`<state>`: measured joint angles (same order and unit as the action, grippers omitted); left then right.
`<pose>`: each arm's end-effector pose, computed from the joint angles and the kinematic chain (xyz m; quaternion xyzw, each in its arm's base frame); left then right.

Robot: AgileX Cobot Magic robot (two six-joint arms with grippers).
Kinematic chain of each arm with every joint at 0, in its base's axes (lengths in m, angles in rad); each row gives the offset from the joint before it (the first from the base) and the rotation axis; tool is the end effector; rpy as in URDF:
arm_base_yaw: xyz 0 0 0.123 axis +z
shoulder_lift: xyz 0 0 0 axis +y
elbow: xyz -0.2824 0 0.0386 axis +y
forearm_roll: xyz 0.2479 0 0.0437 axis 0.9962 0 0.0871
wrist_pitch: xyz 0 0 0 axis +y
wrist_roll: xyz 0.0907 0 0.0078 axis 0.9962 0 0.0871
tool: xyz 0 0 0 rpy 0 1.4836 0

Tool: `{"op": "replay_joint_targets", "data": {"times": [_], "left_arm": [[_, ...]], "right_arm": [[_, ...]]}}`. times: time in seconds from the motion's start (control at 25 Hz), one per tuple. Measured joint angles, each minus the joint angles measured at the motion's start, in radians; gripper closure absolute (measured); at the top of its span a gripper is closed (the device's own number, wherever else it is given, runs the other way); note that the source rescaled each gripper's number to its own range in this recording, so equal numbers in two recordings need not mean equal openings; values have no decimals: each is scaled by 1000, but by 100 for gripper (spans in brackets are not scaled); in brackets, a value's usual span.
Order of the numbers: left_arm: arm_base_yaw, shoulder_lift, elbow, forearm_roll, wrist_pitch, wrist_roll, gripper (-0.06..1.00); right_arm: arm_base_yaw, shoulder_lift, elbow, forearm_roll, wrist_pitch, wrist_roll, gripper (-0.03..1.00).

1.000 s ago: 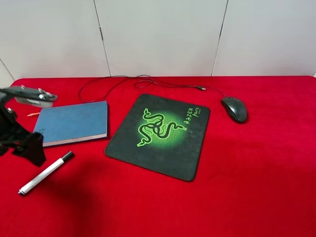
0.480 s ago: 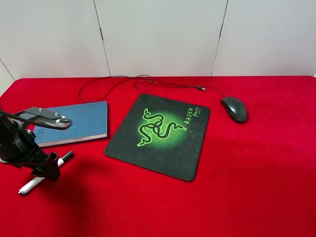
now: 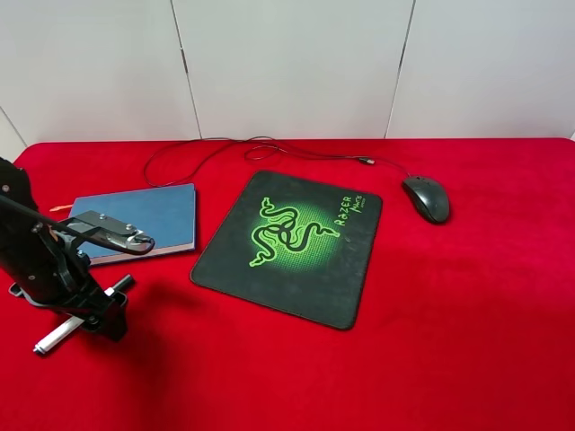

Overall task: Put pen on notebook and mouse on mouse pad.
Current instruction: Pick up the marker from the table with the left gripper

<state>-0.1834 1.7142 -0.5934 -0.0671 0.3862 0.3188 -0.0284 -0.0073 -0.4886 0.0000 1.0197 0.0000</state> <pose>0.2349 -0.0459 0.1028 0.2185 0.9728 -0.0098 0.0762 -0.0030 0.0001 0.2773 0.0120 0.8434 -0.0076 0.5371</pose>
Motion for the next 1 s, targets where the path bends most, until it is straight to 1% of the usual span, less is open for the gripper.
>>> {"op": "replay_joint_targets", "data": {"times": [0.08,0.36,0.48,0.8,1.0], "left_arm": [[0,0,0,1,-2,0,-2],[0,3,0,8,-11,0,16],[0,3,0,8,-11,0,18],[0,3,-1,8,-2,0,19],[0,3,-2,8,8,0,24]], "right_arm": [[0,0,0,0,0,0,-3],[0,0,0,0,0,0,-3],[0,0,0,0,0,0,-3],[0,0,0,0,0,0,-3],[0,0,0,0,0,0,-3]]}}
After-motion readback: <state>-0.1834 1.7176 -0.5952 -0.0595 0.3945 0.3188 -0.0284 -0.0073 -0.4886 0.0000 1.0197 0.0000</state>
